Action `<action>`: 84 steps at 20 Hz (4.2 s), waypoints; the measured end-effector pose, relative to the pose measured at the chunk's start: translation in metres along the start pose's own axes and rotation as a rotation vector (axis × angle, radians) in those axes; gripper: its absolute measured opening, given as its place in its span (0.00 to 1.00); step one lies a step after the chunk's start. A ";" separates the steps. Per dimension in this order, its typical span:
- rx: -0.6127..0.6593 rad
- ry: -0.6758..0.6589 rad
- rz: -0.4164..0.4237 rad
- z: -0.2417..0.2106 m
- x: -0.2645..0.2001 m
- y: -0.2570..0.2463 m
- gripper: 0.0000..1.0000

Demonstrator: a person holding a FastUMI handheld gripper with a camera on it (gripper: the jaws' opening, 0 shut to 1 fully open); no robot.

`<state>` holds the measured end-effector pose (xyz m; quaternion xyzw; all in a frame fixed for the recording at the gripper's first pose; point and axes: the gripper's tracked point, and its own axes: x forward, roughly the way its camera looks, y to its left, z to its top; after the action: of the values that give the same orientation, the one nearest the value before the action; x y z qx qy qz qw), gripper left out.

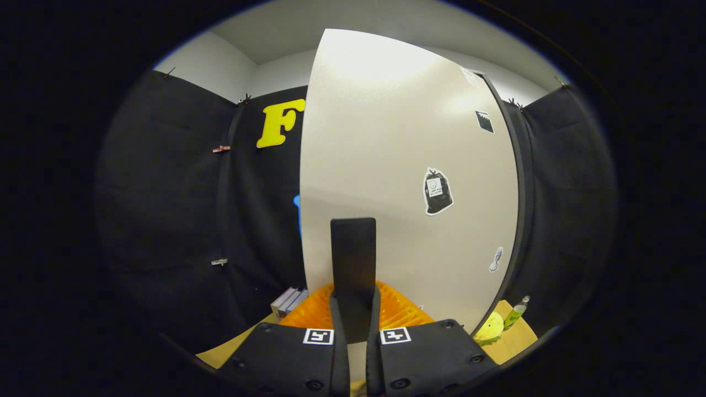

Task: Open the shoe cabinet door, grab the shoes and put them into the shoe cabinet, then close the shoe cabinet door.

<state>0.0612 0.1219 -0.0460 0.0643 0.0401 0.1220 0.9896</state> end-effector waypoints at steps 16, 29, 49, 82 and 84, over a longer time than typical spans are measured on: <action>0.006 -0.021 -0.055 0.008 -0.096 -0.085 0.15; 0.043 -0.009 -0.118 0.014 -0.121 -0.154 0.14; 0.072 -0.018 -0.270 0.038 -0.171 -0.244 0.28; 0.159 0.773 0.026 -0.372 -0.067 0.023 0.99; 0.173 0.812 0.001 -0.406 -0.054 0.025 0.99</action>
<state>-0.0355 0.1800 -0.4409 0.0938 0.4371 0.1343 0.8844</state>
